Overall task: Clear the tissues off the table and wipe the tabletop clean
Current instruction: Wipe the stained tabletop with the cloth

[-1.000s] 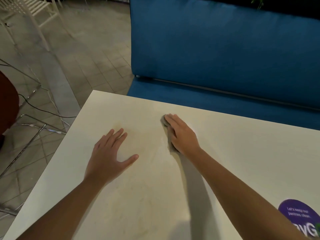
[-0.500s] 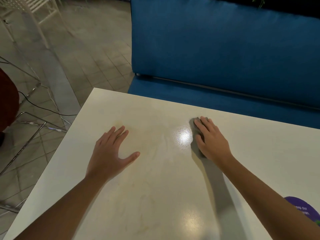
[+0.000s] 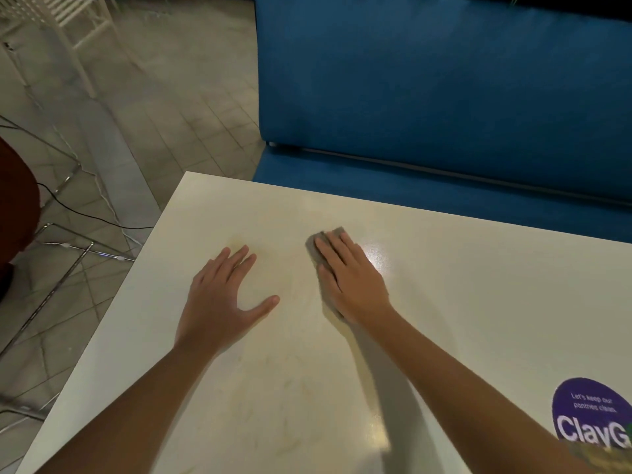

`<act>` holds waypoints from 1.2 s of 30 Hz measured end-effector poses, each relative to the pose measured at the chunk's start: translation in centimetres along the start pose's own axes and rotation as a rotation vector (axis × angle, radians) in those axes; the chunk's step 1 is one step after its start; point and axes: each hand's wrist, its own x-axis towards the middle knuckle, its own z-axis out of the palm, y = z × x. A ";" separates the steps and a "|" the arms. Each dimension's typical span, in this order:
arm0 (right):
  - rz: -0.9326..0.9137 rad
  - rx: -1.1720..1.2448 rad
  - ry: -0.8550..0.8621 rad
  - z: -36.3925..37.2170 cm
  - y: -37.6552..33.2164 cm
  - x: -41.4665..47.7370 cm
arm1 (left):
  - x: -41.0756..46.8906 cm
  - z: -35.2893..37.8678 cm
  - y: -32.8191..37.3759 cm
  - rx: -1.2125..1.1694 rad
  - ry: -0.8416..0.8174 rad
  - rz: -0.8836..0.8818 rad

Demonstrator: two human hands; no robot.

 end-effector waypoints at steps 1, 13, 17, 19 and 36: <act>-0.029 0.026 -0.033 -0.4 0.9 -0.8 | 0.0 0.0 0.0 -0.003 -0.004 -0.001; 0.371 -0.127 0.074 -1.1 4.7 5.0 | 0.1 0.1 -0.1 0.015 -0.014 0.002; 0.213 -0.079 0.118 0.9 0.8 7.2 | 0.1 0.1 -0.2 0.009 -0.008 0.000; 0.101 0.002 0.118 1.2 -1.0 6.6 | 0.2 0.1 -0.3 0.015 -0.015 0.002; 0.307 0.009 0.159 0.5 -0.3 1.3 | 0.1 0.1 -0.3 0.015 -0.028 -0.001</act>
